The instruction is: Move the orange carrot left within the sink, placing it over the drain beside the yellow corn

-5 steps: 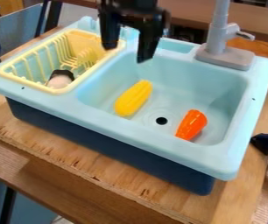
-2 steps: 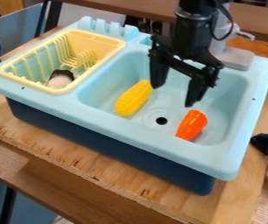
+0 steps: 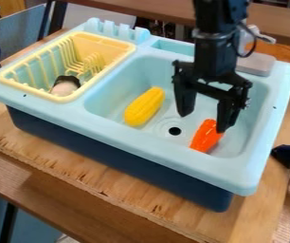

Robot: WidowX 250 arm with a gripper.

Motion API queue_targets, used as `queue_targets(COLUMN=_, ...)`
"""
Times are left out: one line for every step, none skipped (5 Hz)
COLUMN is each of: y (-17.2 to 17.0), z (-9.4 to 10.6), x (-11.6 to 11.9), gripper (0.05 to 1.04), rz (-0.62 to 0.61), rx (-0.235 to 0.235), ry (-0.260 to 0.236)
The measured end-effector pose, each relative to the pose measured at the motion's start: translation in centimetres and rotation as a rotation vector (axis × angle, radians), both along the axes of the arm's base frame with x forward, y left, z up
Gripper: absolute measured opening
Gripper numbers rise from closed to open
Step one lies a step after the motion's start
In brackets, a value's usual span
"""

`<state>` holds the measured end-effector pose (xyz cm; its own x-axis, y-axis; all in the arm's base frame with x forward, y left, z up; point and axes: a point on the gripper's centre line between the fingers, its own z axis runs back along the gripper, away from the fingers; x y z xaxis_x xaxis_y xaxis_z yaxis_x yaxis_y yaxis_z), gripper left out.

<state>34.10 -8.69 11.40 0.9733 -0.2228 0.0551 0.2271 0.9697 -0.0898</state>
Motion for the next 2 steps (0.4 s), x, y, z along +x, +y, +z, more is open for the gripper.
queue_targets(y=0.4, z=-0.7, x=-0.2, gripper=0.999, rz=0.028, rx=0.000, ry=0.036)
queue_targets(y=0.4, z=-2.5, x=-0.5, gripper=0.999, rz=0.042, rx=0.033, ry=0.092)
